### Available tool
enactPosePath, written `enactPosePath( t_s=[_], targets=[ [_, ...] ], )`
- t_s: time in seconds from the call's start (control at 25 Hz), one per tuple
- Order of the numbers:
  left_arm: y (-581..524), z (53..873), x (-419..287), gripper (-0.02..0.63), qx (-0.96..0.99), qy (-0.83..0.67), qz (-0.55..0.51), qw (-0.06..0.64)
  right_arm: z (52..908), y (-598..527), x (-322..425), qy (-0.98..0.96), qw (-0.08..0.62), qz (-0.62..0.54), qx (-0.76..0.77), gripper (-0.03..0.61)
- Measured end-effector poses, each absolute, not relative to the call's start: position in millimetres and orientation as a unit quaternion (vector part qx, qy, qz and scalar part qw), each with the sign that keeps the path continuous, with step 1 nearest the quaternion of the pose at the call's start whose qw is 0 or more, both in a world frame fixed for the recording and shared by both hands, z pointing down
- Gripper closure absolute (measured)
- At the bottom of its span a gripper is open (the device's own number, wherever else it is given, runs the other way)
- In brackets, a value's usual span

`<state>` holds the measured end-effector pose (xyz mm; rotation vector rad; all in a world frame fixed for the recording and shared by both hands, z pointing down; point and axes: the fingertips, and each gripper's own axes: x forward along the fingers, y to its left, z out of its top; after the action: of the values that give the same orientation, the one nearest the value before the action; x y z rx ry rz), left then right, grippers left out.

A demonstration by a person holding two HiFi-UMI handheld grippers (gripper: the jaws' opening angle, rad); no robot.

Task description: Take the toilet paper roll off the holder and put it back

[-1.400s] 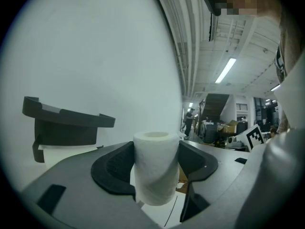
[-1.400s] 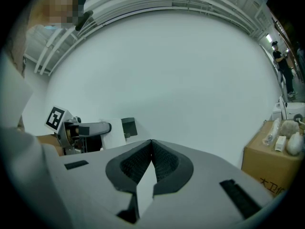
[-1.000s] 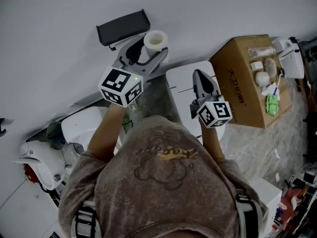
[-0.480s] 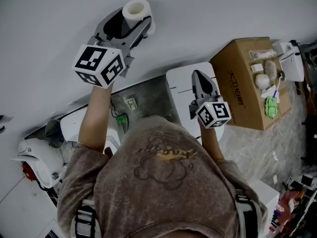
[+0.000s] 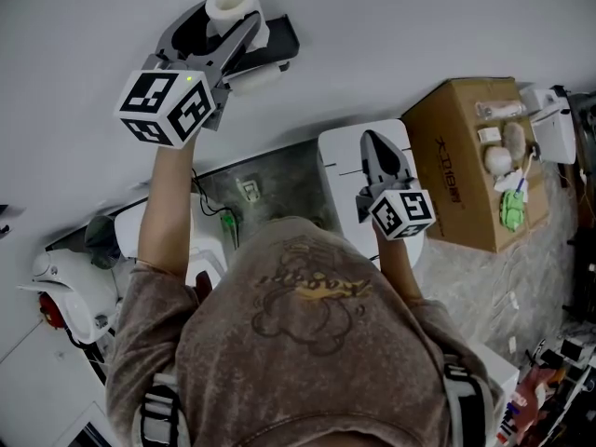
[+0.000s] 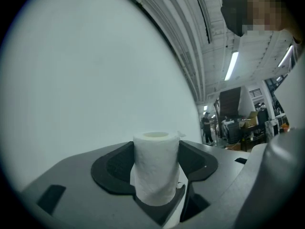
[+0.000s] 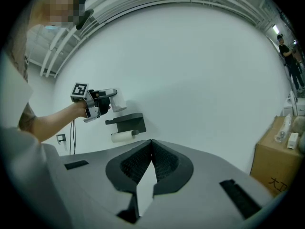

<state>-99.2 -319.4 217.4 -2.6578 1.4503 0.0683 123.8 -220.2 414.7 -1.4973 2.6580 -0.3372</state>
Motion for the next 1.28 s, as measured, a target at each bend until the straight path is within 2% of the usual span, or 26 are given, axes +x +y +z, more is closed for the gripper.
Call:
enactPosePath(
  t_s=[0.56,1.28],
  targets=[
    [-332,248,-144,0.318,-0.851,0.524,0.002,0.031,417,-234,101,0.878,0.031,-0.115,-0.464,0.580],
    [-333,259,-139,0.316,-0.851,0.523,-0.015,0.037,421,-243,93,0.882,0.030,-0.119,-0.455,0.580]
  ],
)
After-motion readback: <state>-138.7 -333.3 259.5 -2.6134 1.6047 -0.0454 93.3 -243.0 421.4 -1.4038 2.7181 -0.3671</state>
